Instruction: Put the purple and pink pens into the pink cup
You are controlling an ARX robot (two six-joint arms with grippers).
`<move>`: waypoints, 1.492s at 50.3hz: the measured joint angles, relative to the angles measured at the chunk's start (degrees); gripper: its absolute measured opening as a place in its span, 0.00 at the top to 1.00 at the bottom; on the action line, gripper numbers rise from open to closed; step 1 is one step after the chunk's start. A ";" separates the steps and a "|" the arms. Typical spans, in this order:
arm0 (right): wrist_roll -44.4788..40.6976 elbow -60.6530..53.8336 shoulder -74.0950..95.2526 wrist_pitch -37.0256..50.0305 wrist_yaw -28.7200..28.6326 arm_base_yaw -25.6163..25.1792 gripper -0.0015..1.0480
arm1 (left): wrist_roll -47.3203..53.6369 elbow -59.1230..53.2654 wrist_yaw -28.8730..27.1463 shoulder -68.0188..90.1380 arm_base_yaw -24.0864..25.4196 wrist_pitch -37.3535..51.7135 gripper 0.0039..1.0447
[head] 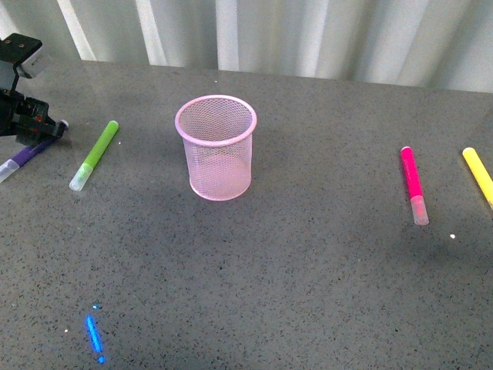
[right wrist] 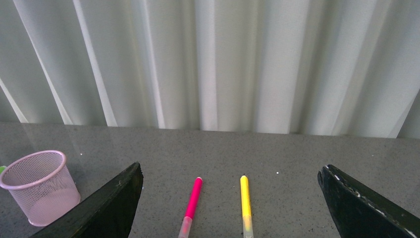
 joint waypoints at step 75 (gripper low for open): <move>0.00 0.00 0.00 0.00 0.00 0.00 0.07 | -49.27 -23.52 -20.20 -11.32 -33.33 60.43 0.88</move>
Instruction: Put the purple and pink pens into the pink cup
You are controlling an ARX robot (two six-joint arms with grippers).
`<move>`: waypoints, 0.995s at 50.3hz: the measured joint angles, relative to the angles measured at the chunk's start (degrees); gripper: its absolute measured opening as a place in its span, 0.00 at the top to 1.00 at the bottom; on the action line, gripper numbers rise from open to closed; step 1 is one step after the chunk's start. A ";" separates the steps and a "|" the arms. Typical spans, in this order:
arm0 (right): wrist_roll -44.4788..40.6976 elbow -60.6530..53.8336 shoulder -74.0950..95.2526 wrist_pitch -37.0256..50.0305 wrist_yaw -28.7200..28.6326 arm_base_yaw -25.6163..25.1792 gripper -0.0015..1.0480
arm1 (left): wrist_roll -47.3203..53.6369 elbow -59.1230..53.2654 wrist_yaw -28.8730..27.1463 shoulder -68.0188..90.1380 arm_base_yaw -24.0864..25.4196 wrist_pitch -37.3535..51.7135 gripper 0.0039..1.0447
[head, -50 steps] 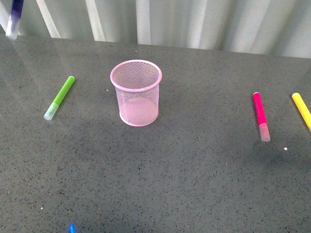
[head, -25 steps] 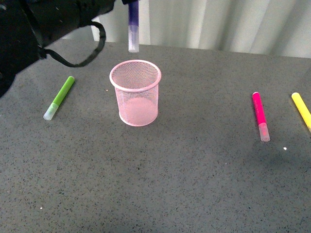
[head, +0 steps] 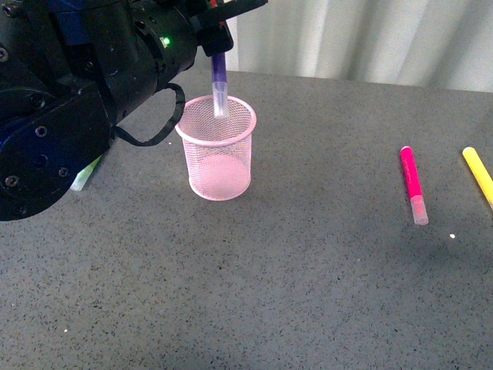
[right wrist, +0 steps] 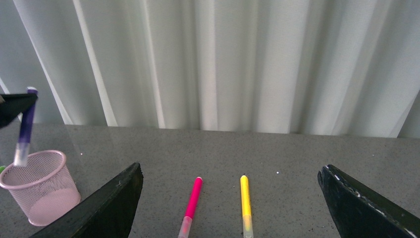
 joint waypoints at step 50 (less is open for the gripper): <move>0.00 0.00 0.00 0.00 0.00 0.00 0.07 | 0.70 -3.58 3.58 -5.44 3.41 -9.07 0.23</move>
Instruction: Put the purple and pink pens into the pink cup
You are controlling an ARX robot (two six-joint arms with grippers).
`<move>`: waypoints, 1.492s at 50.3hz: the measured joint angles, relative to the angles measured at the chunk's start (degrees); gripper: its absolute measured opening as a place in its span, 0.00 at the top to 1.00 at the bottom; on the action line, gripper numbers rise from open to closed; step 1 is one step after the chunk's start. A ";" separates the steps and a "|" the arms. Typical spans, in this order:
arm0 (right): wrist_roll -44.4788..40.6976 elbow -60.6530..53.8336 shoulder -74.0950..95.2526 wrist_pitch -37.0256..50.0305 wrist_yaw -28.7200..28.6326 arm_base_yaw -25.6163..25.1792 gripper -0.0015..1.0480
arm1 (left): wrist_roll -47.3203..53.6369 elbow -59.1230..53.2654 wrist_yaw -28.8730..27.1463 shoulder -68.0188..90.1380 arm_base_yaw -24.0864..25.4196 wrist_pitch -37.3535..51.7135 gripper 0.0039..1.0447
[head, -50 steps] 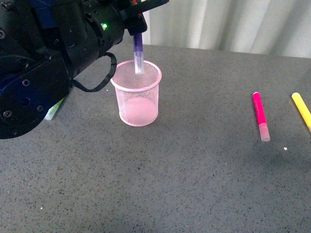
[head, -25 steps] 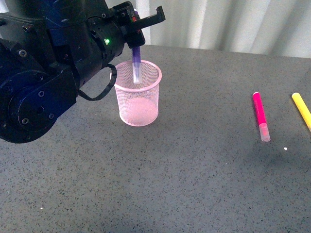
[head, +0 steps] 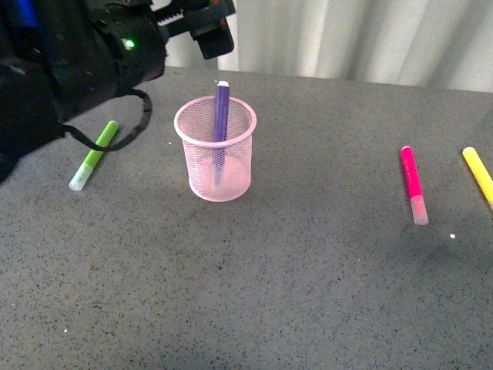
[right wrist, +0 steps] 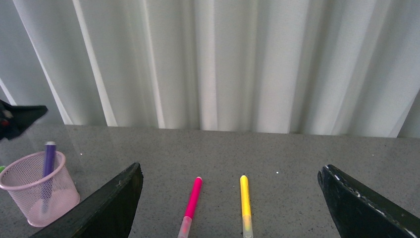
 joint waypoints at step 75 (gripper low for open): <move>0.02 0.00 0.00 -0.02 0.00 0.00 0.07 | 20.79 -48.63 1.92 -79.69 19.06 -25.20 0.97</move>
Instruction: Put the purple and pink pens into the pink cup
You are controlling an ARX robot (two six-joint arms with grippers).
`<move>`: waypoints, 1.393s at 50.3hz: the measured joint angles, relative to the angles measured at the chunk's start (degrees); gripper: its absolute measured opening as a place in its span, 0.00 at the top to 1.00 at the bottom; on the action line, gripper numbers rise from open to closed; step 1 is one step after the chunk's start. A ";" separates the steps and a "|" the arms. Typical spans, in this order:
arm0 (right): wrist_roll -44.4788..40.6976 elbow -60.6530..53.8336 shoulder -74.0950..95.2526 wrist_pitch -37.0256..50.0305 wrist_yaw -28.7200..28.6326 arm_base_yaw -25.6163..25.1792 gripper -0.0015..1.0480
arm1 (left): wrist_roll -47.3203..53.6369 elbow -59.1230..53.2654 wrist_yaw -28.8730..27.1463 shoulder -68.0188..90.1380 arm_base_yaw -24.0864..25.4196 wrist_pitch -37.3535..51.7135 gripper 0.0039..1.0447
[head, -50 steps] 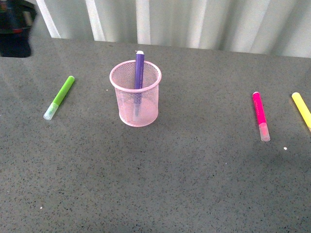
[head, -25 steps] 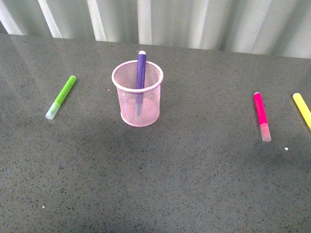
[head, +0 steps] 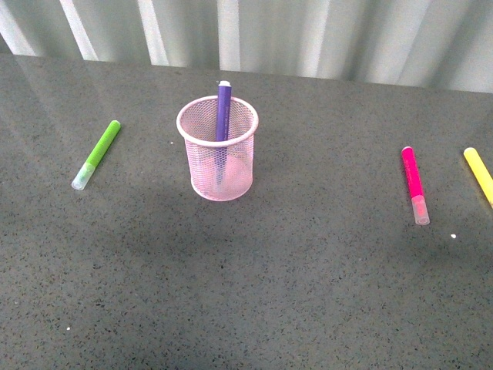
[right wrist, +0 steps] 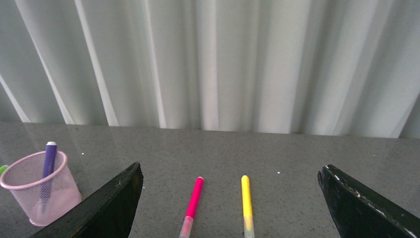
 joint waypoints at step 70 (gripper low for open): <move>0.00 0.00 0.00 0.00 0.00 0.00 0.07 | 0.02 -0.04 0.02 -35.60 0.00 -35.08 0.97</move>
